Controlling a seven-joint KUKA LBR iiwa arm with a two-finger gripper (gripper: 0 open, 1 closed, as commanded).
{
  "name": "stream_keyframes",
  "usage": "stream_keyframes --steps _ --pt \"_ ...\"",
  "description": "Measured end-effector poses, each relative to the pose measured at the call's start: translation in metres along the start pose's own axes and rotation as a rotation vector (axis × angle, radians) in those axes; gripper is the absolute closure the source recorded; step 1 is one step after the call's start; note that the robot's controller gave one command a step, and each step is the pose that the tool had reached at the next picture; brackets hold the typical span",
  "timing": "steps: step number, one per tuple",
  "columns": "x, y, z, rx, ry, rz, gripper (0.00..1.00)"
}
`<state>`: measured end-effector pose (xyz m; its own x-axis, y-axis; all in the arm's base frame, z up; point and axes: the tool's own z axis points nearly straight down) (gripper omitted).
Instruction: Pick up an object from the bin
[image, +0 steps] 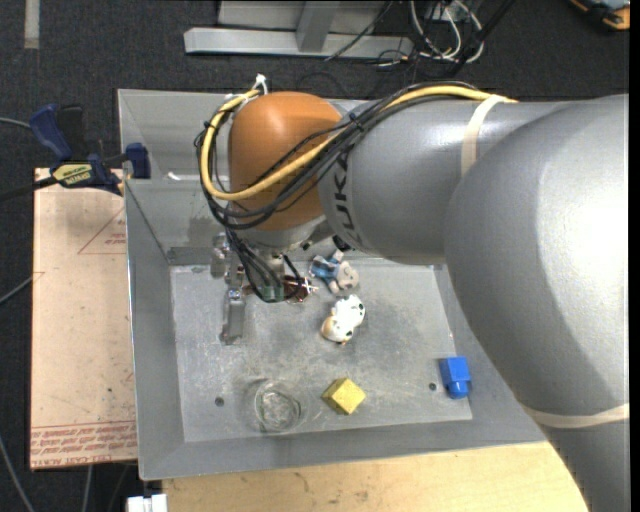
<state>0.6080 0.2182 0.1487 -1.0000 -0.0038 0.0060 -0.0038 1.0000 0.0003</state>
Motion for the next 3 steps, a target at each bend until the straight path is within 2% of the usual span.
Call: stream_keyframes --steps 1,2,3 --pt "-0.002 -0.001 -0.005 -0.001 -0.007 0.003 0.00" --pt "-0.036 -0.055 0.060 -0.004 -0.013 0.073 0.00" --pt "-0.035 -0.066 0.061 -0.001 -0.004 0.111 0.00"
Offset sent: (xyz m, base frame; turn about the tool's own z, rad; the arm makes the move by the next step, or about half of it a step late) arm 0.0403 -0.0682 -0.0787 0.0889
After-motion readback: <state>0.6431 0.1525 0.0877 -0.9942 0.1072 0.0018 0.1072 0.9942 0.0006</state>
